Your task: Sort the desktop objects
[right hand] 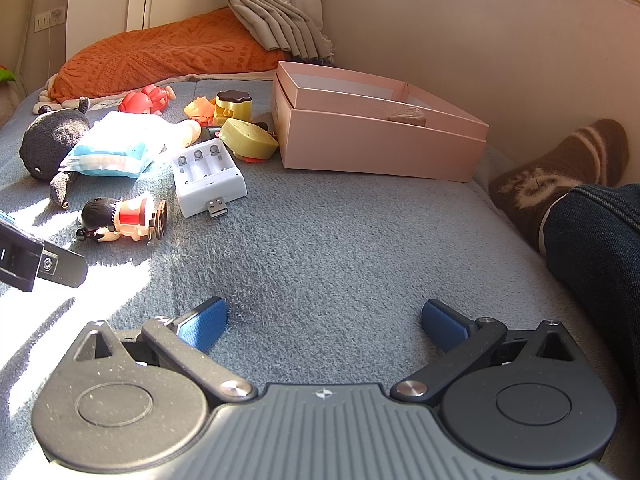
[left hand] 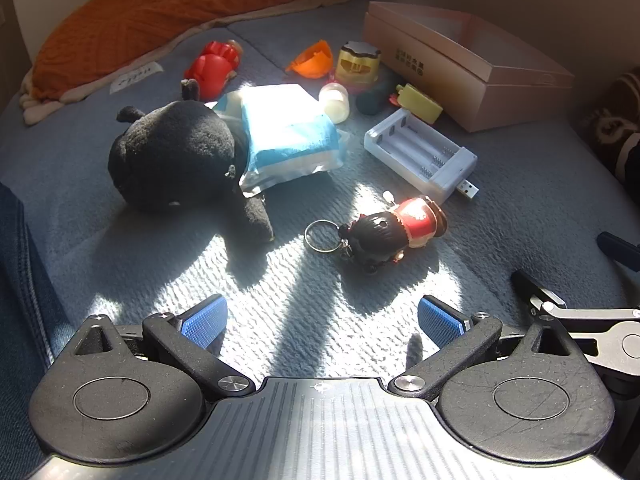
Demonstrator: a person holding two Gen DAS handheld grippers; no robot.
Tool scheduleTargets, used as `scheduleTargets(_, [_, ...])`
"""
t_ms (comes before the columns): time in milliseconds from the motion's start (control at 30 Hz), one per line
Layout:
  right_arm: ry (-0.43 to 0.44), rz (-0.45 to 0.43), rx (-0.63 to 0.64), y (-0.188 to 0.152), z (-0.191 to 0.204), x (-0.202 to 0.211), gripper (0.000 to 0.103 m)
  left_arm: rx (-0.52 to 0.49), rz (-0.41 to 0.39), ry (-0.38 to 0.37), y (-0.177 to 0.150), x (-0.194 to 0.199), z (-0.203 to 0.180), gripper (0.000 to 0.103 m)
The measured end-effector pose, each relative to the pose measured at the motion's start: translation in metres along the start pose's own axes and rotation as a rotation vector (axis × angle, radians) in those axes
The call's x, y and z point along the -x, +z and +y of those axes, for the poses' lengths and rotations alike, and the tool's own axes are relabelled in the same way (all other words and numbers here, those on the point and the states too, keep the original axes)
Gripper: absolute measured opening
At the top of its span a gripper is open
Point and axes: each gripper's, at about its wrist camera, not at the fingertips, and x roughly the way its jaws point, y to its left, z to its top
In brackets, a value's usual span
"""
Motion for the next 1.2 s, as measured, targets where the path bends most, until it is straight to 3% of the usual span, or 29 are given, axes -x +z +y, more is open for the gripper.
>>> scheduleTargets(1200, [0.014, 0.003, -0.016, 0.0006, -0.0024, -0.0018, 0.103, 0.004, 0.004, -0.005, -0.0006, -0.0013, -0.0007, 0.103])
